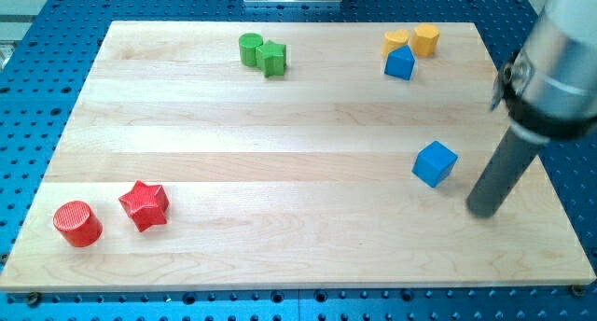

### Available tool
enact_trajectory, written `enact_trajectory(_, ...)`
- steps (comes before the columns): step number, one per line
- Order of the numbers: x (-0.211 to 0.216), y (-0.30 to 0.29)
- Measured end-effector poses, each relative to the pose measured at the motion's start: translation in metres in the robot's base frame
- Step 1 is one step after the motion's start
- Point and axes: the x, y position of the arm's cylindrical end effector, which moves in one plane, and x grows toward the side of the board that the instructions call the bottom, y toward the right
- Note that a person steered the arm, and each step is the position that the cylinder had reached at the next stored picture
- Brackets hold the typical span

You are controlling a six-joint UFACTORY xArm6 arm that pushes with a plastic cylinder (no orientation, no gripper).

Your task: Push the blue cube into the blue triangle

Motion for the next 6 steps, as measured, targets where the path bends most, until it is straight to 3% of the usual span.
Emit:
enact_trajectory(1,-0.011,-0.054)
enact_trajectory(3,-0.101,-0.036)
enact_trajectory(4,-0.091,-0.037)
enact_trajectory(5,-0.052,-0.026)
enact_trajectory(6,-0.069,0.007)
